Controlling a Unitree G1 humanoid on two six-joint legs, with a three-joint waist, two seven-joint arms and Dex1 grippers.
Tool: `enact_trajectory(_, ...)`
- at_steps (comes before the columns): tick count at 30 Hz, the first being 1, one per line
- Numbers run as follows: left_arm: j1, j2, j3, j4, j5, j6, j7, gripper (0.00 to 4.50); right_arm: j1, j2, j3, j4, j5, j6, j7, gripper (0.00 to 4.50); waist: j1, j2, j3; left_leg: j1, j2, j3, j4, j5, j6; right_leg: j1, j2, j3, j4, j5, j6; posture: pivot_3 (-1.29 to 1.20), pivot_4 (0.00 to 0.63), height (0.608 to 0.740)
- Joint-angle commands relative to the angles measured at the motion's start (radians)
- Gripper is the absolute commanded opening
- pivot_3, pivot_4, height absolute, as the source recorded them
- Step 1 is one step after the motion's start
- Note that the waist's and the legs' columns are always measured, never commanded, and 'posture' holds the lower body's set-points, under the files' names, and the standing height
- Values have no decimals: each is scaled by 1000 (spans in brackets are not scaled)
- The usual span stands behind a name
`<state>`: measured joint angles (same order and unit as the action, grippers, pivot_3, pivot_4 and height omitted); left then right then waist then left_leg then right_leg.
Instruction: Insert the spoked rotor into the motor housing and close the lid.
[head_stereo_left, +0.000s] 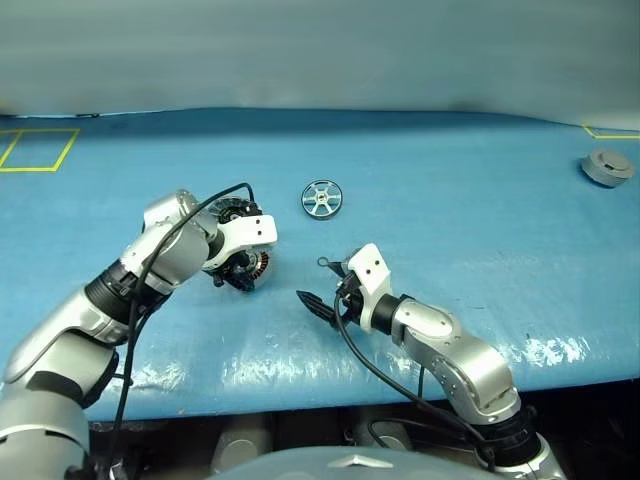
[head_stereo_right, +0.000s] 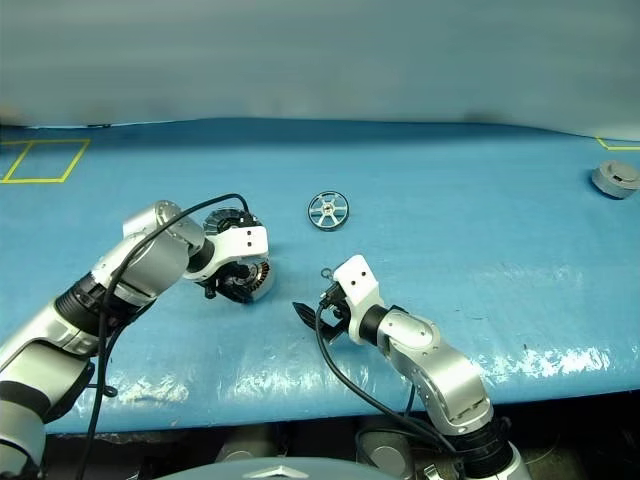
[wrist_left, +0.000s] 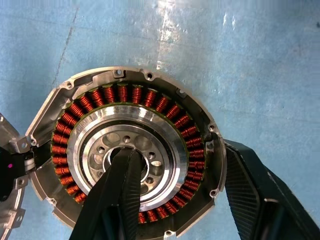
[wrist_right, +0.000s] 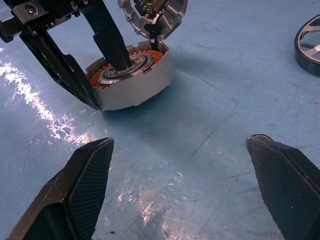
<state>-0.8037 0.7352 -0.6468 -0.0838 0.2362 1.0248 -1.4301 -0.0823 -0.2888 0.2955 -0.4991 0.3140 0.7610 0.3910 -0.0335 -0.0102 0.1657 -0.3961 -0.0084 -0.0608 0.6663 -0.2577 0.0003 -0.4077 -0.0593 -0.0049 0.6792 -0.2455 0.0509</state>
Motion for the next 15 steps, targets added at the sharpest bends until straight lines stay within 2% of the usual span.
enact_trajectory(1, -25, -2, -39, -66, -53, 33, -37, 2064, 8, 8, -16, -37, -1, -31, -7, 4500, 0, 0, 0, 0, 0, 0, 0, 0, 0, 0, 0, 0, 0, 0, 0, 0, 150, 740)
enact_trajectory(10, -47, 48, -103, -136, -124, 96, -33, 2064, 20, 16, -17, -33, -7, -43, -7, 4500, -3, 0, 0, 0, 0, 1, 0, 0, 0, 0, 0, 1, 0, 0, 0, 0, 150, 740)
enact_trajectory(15, -68, 55, -94, -128, -150, 107, 6, 3648, 19, 15, -17, -29, -9, -47, -2, 4500, -3, 0, 0, 0, 0, 0, 0, 0, 0, 0, 0, 1, 0, 0, 0, 0, 150, 740)
